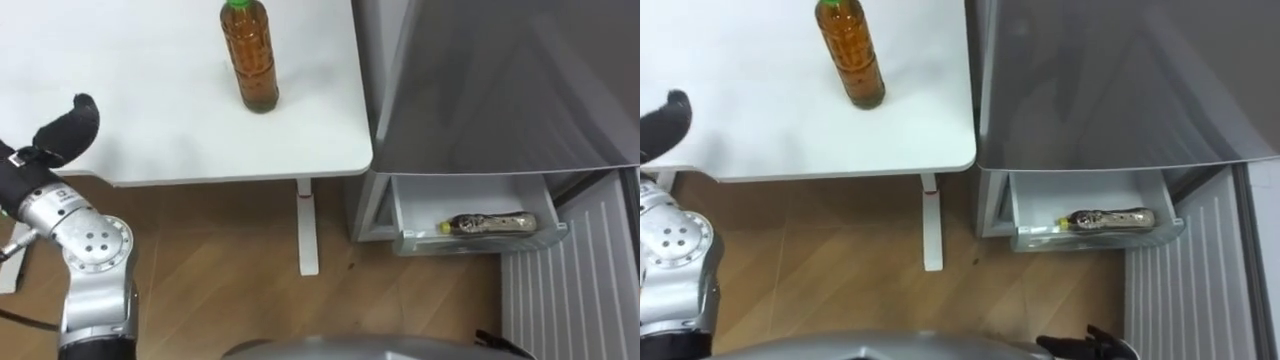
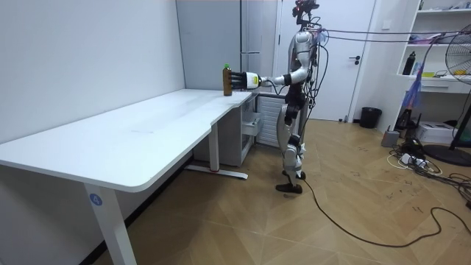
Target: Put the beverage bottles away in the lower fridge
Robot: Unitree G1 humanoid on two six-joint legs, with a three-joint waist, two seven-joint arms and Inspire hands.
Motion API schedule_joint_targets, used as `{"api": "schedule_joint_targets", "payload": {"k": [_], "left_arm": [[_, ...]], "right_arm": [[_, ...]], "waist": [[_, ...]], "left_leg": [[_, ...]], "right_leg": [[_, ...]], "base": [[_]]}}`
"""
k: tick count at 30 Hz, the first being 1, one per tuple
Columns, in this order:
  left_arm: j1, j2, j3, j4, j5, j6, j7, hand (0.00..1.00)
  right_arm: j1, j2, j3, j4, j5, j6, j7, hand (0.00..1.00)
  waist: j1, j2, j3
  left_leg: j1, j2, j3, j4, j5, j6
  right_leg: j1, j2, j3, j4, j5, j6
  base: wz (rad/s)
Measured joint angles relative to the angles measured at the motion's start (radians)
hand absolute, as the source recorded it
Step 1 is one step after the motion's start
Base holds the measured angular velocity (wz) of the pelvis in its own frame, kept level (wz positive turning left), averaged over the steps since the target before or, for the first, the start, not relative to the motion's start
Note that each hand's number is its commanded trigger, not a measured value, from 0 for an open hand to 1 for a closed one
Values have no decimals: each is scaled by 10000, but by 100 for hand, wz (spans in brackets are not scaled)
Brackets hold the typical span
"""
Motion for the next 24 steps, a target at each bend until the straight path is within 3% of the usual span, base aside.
{"api": "schedule_joint_targets", "payload": {"k": [2,16,24], "left_arm": [[-21,134,-218,-89,-14,-7,-232,0],[-73,149,-1479,-322,-171,8,-2783,0],[-86,152,-1431,-267,-3014,78,-3930,0]], "right_arm": [[-53,5,0,-1,-3,23,6,0],[-139,-86,11,128,229,3,688,0],[-226,-73,-423,228,38,28,770,0]], "waist": [[-94,0,1],[-404,-37,8],[-616,-29,71]], "left_leg": [[-42,6,-61,20,-4,-6],[-8,21,18,67,-8,-13],[143,29,32,-69,-4,-19]], "right_leg": [[-21,3,-9,0,0,0],[-36,13,167,9,3,-5],[20,41,253,12,3,-5]], "base": [[4],[-2],[-2]]}}
